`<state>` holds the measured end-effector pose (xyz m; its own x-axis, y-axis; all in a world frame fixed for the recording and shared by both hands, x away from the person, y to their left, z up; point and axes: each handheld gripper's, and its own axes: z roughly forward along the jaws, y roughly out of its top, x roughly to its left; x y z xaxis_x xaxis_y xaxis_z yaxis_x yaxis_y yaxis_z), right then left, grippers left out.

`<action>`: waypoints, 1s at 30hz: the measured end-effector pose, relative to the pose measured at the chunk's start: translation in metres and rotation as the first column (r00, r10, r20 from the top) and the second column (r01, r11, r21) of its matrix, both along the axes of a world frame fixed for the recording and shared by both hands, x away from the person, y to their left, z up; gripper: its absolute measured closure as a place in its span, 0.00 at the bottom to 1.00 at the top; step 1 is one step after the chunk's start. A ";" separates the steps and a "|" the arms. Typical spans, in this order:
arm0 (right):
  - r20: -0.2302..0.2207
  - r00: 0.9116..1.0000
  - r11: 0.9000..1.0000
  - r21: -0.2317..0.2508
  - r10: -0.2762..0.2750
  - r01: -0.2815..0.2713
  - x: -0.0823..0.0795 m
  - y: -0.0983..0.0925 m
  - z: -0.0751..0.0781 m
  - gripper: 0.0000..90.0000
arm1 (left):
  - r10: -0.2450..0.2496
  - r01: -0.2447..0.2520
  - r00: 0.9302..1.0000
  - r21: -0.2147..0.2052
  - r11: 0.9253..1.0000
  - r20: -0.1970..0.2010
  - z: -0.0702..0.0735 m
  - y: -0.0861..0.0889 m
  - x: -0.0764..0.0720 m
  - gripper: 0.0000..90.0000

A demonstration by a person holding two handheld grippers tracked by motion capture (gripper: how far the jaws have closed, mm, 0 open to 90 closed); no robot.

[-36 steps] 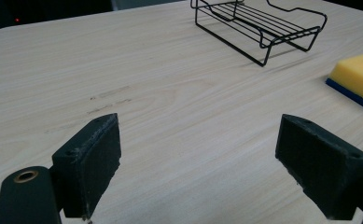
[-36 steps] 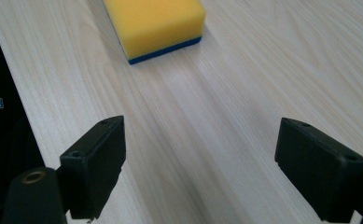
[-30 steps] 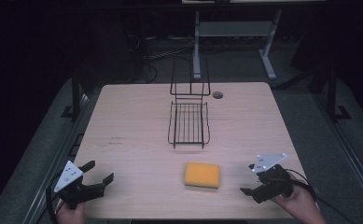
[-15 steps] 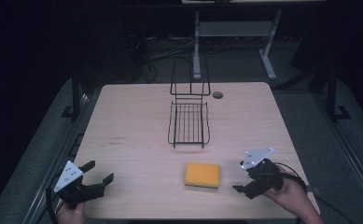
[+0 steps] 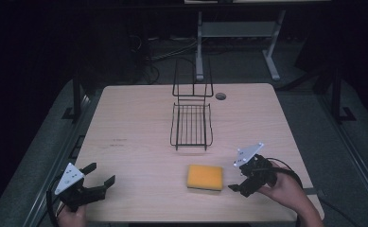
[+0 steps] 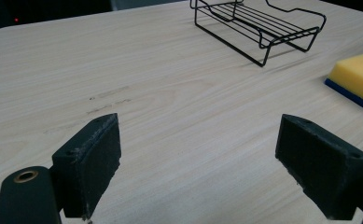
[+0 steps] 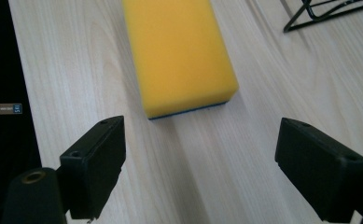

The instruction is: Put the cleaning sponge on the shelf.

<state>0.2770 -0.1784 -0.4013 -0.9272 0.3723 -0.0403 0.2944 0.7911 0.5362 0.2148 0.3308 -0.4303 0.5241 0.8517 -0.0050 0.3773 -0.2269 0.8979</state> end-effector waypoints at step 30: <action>-0.045 0.994 0.994 -0.045 0.099 -0.102 0.016 0.035 0.004 0.17 | -0.001 0.001 1.000 -0.002 1.000 0.002 0.000 0.001 0.000 0.15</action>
